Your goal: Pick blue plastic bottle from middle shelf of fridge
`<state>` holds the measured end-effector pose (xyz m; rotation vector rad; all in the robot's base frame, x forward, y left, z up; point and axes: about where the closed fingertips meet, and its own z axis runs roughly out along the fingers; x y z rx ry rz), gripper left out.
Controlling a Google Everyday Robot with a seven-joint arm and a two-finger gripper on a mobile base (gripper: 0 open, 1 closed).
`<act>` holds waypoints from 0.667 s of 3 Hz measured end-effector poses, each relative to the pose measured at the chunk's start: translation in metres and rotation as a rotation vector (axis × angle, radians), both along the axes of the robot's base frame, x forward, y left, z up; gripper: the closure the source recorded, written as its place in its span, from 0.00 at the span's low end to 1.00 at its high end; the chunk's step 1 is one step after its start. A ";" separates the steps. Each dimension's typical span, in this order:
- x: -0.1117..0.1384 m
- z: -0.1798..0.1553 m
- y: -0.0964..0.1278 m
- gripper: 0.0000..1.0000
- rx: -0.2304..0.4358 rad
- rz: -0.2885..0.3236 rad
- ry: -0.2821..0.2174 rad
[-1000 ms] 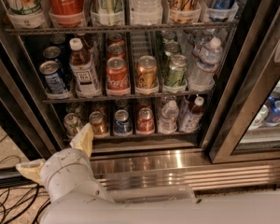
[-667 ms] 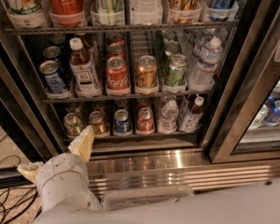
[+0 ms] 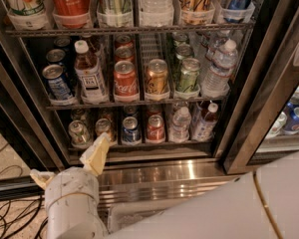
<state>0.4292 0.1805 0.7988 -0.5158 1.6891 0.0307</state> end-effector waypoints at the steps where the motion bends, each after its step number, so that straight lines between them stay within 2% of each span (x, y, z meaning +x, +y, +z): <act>1: 0.004 0.015 -0.013 0.00 0.002 -0.060 -0.059; 2: 0.004 0.015 -0.013 0.00 0.002 -0.060 -0.059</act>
Offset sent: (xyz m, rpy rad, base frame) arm 0.0044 -0.0130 0.0146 0.0021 -0.0567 -0.0578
